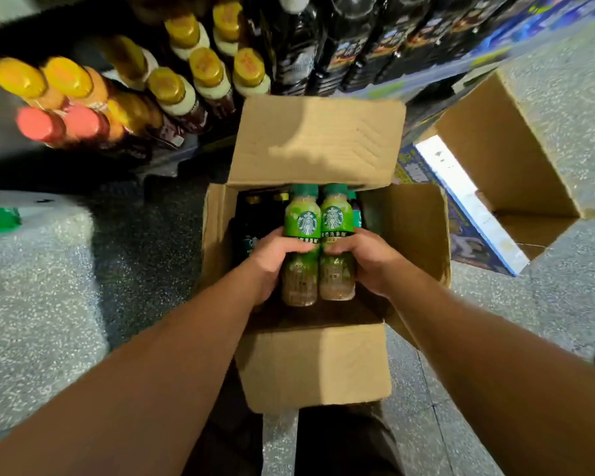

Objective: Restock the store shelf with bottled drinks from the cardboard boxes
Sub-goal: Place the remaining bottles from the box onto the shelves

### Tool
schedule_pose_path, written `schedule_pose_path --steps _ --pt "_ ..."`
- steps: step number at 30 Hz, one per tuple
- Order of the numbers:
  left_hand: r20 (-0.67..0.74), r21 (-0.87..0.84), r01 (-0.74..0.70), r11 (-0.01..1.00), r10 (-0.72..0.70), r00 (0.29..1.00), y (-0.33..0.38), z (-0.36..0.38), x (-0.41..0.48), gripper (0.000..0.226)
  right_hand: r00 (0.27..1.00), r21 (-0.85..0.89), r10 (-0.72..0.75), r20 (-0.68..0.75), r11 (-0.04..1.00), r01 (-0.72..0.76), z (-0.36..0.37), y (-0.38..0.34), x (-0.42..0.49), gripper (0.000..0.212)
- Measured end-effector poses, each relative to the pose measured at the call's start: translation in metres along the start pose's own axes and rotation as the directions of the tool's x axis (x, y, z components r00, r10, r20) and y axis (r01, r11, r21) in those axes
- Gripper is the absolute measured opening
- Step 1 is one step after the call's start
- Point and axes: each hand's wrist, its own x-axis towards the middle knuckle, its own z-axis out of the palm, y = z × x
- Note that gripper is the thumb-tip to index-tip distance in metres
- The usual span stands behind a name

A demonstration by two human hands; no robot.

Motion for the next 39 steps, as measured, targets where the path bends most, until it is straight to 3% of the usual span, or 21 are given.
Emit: schedule_pose_path --steps 6,11,20,24,27,31,39 --pt "0.036 0.036 -0.051 0.998 0.050 0.998 0.029 0.003 -0.067 0.042 0.988 0.027 -0.154 0.022 0.988 0.153 0.010 -0.018 -0.075 0.050" --pt "0.158 0.080 -0.195 0.977 0.181 0.971 0.063 0.014 -0.129 0.042 0.954 0.084 -0.290 0.077 0.955 0.284 0.018 -0.034 -0.133 0.047" --pt "0.063 0.091 -0.456 0.886 0.452 0.890 0.086 0.057 -0.254 0.041 0.843 -0.173 -0.528 0.102 0.825 0.538 0.009 -0.077 -0.275 0.042" --pt "0.091 0.094 -0.578 0.811 0.571 0.816 0.102 0.079 -0.322 0.022 0.780 -0.180 -0.616 0.111 0.759 0.626 0.004 -0.092 -0.350 0.043" --pt "0.087 0.081 -0.654 0.752 0.648 0.756 0.114 0.097 -0.379 0.030 0.720 -0.165 -0.687 0.092 0.703 0.692 0.003 -0.100 -0.408 0.038" --pt "0.096 0.087 -0.742 0.665 0.735 0.671 0.125 0.122 -0.460 0.057 0.641 -0.132 -0.759 0.110 0.628 0.767 0.002 -0.109 -0.487 0.037" --pt "0.095 0.116 -0.863 0.492 0.859 0.502 0.134 0.164 -0.582 0.054 0.463 -0.097 -0.864 0.198 0.452 0.887 -0.009 -0.117 -0.606 0.038"
